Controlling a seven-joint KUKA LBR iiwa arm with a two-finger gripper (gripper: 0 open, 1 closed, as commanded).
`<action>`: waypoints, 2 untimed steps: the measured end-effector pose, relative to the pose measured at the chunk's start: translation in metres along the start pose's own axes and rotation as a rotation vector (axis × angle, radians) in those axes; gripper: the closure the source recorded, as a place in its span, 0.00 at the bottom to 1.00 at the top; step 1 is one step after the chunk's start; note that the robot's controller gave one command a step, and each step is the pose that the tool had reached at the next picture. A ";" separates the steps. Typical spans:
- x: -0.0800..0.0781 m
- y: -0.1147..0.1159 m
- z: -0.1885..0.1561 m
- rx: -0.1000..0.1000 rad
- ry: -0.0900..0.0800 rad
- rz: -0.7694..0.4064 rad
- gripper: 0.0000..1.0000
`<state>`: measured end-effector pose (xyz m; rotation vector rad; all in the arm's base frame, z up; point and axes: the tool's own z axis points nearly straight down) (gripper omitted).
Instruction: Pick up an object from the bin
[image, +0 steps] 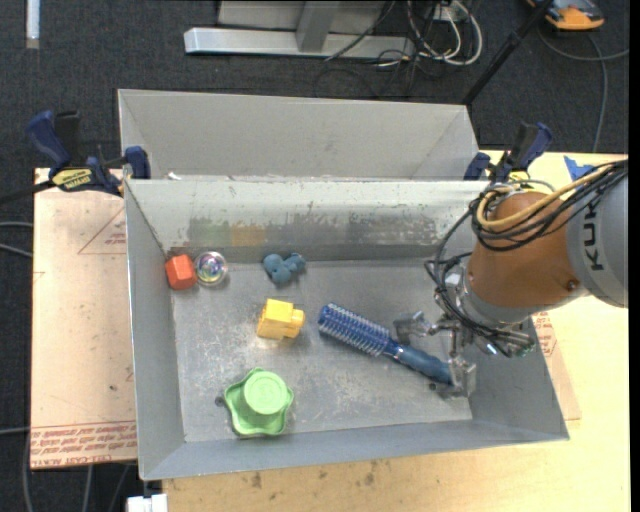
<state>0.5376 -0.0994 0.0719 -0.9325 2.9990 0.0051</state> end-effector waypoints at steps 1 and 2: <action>0.000 -0.001 0.000 0.002 0.000 0.001 1.00; -0.007 -0.008 -0.131 0.010 -0.008 -0.005 1.00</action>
Offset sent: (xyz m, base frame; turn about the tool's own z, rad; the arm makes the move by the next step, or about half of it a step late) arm 0.0000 0.0000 0.0000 0.0000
